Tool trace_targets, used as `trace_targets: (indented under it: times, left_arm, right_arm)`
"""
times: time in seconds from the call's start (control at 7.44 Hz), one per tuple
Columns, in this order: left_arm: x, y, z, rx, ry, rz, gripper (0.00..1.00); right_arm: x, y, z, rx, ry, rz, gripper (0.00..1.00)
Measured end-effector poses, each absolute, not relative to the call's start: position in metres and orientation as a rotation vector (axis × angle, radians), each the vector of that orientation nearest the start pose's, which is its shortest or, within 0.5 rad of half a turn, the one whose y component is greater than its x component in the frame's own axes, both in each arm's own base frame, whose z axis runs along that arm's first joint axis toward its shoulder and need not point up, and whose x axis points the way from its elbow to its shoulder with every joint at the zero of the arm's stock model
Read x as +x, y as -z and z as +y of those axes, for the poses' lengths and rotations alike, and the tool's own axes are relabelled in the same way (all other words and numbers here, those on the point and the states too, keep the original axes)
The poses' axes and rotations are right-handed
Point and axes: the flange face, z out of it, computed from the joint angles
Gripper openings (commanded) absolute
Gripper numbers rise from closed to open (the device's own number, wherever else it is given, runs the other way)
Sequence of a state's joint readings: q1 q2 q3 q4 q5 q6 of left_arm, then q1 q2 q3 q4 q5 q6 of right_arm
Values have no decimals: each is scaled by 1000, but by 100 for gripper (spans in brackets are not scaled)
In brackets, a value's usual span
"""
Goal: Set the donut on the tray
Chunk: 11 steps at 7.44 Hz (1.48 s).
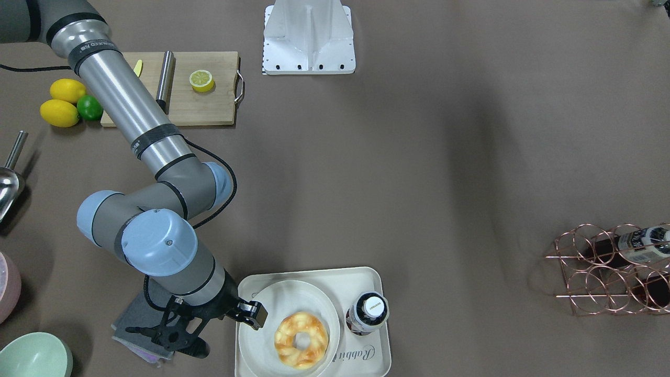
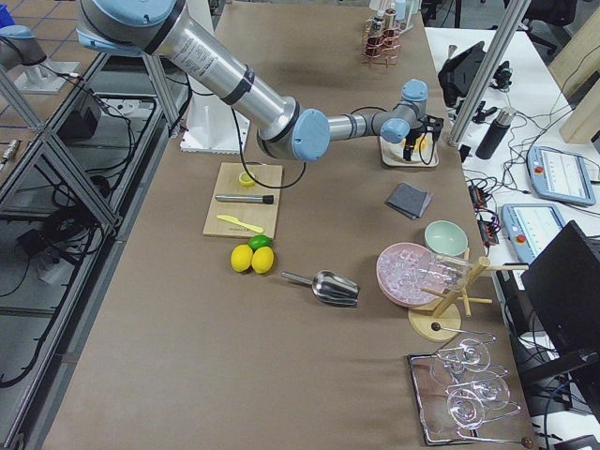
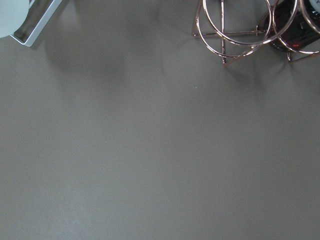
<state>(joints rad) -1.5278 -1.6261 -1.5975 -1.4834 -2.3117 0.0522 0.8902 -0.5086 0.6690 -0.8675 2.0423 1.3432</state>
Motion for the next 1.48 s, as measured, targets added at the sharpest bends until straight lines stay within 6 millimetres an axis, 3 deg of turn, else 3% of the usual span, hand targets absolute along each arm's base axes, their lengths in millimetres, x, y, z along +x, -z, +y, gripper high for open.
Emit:
trace_targets:
  times: [0.13, 0.4, 0.67, 0.94, 1.48]
  left_arm:
    - [-44, -627, -517, 1, -90, 741, 98]
    - [-44, -627, -518, 2, -90, 741, 98]
    - [-44, -627, -517, 1, -89, 741, 98]
    - [-45, -630, -515, -3, -86, 741, 98]
    - [-45, -636, -510, -16, -82, 740, 98]
  right_arm:
    - [-484, -286, -751, 78, -413, -966, 100]
    - [-446, -291, -749, 86, -395, -1008, 100]
    - [-394, -318, -725, 87, -318, -1043, 100]
    - [-349, -328, -701, 70, -269, -1048, 100]
    - [-263, -379, -641, 94, -230, -1059, 100]
